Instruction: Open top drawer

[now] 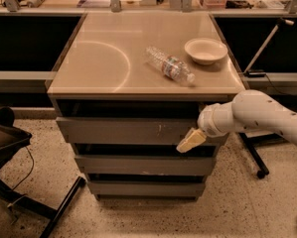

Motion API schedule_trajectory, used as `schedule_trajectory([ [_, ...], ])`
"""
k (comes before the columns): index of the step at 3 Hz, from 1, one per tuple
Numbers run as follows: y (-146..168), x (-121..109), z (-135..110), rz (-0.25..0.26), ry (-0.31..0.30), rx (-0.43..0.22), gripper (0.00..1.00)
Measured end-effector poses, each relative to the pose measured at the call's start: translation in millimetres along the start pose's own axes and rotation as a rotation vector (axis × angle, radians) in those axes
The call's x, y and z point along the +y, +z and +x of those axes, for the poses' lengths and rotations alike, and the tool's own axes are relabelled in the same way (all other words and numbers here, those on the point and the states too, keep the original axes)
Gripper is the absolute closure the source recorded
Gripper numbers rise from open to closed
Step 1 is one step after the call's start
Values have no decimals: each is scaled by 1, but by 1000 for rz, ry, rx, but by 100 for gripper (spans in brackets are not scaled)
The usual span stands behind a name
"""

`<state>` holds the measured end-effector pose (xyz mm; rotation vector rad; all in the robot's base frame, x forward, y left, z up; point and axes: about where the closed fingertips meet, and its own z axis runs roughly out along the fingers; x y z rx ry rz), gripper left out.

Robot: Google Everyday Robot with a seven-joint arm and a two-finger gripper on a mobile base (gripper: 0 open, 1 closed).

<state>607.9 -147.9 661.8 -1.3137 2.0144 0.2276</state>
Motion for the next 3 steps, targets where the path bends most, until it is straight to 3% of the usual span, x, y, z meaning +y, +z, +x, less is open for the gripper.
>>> schedule_trajectory([
  [2, 25, -1, 15, 5, 8, 67, 0],
  [3, 22, -2, 12, 5, 8, 67, 19],
])
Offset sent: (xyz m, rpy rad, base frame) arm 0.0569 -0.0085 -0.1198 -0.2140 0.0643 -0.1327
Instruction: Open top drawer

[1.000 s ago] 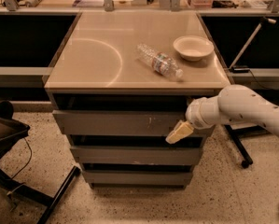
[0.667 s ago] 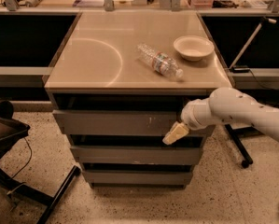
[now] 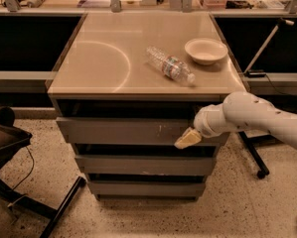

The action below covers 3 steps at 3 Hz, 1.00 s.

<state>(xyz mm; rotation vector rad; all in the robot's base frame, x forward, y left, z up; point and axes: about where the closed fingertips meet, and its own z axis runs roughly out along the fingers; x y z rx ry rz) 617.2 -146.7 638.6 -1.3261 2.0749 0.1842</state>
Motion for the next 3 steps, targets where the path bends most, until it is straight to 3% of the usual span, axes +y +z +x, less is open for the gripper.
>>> schedule_trajectory([
  [3, -8, -5, -3, 0, 0, 0, 88],
])
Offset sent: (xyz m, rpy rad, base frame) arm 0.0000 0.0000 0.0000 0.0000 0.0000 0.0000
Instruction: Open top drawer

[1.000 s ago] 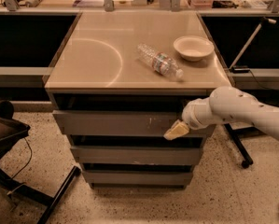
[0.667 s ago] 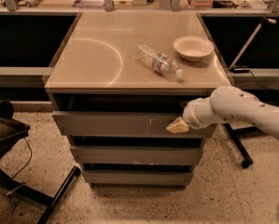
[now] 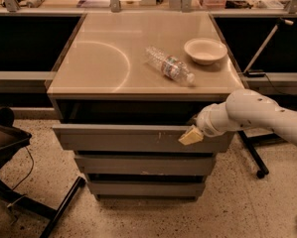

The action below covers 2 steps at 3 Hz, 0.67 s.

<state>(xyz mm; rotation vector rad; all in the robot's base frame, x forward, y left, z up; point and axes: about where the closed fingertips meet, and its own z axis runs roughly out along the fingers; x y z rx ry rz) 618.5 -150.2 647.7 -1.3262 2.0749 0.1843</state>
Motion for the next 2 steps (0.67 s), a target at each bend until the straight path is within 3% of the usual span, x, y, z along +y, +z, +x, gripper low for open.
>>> schedule_trajectory([
  [1, -2, 0, -1, 0, 0, 0, 100],
  [2, -9, 10, 5, -3, 5, -5, 100],
])
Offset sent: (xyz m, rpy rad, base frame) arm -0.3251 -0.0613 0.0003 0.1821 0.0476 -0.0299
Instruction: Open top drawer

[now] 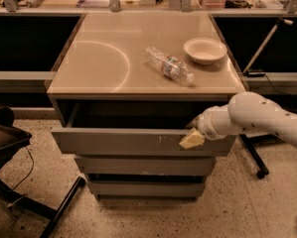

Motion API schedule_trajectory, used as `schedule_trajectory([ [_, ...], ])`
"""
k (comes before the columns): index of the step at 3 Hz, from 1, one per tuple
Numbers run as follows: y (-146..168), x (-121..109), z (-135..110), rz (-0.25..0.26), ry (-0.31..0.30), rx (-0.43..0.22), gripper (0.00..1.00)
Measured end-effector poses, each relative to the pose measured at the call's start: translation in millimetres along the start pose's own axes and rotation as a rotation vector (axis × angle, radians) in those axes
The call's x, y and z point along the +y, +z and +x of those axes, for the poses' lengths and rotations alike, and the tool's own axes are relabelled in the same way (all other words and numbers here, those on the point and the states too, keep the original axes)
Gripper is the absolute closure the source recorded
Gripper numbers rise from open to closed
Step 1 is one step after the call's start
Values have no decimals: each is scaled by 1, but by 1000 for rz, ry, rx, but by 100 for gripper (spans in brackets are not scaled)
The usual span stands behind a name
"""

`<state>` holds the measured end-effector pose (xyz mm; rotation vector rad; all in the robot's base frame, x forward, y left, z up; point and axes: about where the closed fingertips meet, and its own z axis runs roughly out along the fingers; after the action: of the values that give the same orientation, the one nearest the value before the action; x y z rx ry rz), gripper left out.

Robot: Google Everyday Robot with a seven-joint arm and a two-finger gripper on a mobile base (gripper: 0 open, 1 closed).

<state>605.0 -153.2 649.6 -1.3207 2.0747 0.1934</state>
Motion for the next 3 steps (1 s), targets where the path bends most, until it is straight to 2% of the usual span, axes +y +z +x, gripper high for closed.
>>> schedule_trajectory([
  [1, -1, 2, 1, 0, 1, 0, 100],
  [2, -11, 14, 9, -5, 9, -2, 100],
  [3, -11, 14, 9, -5, 9, -2, 100],
])
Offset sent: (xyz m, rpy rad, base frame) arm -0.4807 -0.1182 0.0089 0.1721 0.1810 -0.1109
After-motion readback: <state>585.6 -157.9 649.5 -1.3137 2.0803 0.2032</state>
